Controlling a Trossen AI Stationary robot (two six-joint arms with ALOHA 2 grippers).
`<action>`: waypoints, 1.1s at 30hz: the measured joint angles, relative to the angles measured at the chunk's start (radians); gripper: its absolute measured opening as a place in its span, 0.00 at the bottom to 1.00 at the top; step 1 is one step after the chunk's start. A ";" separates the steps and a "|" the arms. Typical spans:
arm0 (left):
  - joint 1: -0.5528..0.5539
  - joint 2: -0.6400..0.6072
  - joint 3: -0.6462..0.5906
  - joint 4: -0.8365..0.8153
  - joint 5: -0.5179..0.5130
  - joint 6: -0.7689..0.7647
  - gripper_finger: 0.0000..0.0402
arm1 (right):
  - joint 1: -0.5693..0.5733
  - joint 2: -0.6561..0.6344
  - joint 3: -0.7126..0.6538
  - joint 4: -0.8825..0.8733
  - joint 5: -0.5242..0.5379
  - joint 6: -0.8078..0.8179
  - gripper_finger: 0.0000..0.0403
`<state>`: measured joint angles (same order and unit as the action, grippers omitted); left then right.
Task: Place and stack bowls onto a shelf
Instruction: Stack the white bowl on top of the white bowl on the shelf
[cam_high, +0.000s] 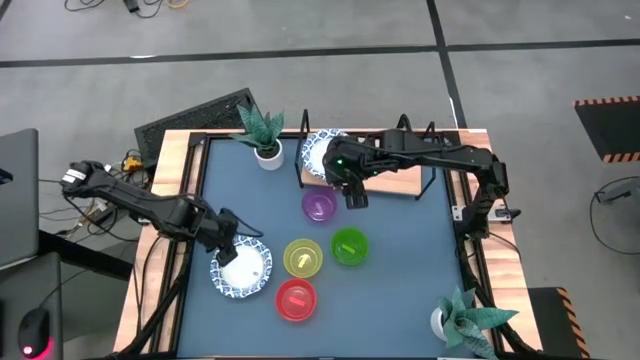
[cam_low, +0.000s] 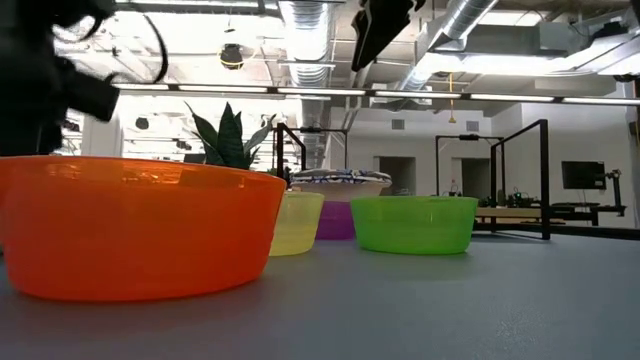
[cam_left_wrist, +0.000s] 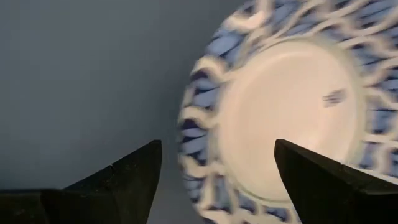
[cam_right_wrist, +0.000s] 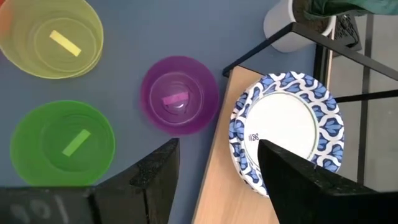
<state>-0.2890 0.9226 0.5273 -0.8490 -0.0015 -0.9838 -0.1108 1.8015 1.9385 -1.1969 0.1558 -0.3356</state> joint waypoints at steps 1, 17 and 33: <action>0.000 0.000 -0.019 0.007 0.005 -0.010 0.73 | 0.000 0.000 0.000 0.000 0.000 0.005 0.60; -0.008 0.028 -0.126 0.212 0.075 -0.072 0.38 | 0.025 0.001 0.000 -0.008 0.000 0.056 0.58; -0.013 0.000 -0.053 0.210 0.057 -0.289 0.01 | 0.063 -0.002 0.000 0.011 0.000 -0.001 0.55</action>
<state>-0.3019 0.9225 0.4740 -0.6388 0.0556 -1.2731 -0.0477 1.7993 1.9381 -1.1862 0.1555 -0.3367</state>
